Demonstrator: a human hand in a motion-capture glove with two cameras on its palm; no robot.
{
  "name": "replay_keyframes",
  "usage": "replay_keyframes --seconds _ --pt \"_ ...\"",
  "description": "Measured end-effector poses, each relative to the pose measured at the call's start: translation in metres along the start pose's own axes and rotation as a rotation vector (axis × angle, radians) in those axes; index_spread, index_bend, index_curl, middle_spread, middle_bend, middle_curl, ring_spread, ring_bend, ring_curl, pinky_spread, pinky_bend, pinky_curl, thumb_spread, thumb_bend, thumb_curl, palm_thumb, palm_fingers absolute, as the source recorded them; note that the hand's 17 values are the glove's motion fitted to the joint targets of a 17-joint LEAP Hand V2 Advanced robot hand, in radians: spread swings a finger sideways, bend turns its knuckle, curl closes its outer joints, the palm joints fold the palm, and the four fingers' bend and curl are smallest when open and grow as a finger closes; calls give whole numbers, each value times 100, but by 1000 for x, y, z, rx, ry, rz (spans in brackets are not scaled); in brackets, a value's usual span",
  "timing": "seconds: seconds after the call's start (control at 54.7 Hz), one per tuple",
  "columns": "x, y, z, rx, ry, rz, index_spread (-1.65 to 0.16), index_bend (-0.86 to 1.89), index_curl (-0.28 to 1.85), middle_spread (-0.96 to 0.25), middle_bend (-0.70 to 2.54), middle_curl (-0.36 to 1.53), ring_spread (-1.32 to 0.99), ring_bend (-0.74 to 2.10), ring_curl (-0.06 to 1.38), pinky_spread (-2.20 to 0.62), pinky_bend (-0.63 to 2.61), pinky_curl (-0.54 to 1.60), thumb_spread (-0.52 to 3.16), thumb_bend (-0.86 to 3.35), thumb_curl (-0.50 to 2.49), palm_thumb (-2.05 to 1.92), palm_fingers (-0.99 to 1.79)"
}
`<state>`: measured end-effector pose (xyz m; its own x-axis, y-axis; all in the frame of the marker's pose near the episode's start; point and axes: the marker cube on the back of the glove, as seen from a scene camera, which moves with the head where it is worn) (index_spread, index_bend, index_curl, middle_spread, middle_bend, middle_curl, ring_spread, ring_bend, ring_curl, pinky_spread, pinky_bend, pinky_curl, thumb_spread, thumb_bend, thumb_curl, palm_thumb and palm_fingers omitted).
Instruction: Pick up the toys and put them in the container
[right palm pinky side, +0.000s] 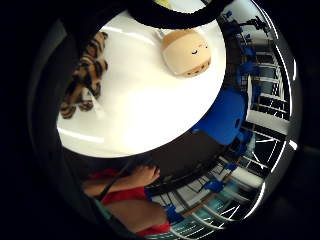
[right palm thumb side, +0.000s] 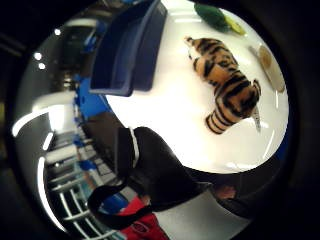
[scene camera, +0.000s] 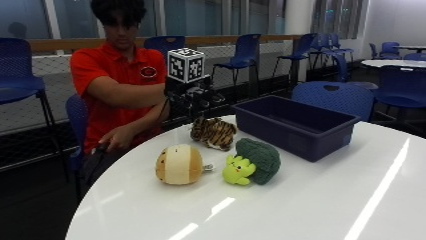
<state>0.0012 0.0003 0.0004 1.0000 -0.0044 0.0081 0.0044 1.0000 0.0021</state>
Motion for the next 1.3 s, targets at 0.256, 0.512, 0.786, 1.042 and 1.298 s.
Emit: replay_keyframes --seconds 0.256,0.512,0.786,1.042,1.298 --pt "4 -2 7 18 -35 -35 -27 16 13 -5 13 9 -1 15 3 6 64 22 89 -8 6 -11 -19" --pt "2 -15 16 9 -47 -56 -30 16 19 -6 13 14 -1 16 7 6 64 26 100 -9 9 -12 -20" --pt "-5 -24 27 -7 -40 -50 -30 16 23 -6 12 17 -1 15 9 7 63 28 101 -9 11 -13 -21" --pt "-9 -29 33 -7 -38 -55 -30 15 25 -6 13 18 -1 15 11 7 63 30 101 -9 12 -13 -21" --pt "-13 -46 52 -47 12 -20 -32 13 25 -6 10 18 -1 14 11 9 83 36 96 -11 13 -15 -18"
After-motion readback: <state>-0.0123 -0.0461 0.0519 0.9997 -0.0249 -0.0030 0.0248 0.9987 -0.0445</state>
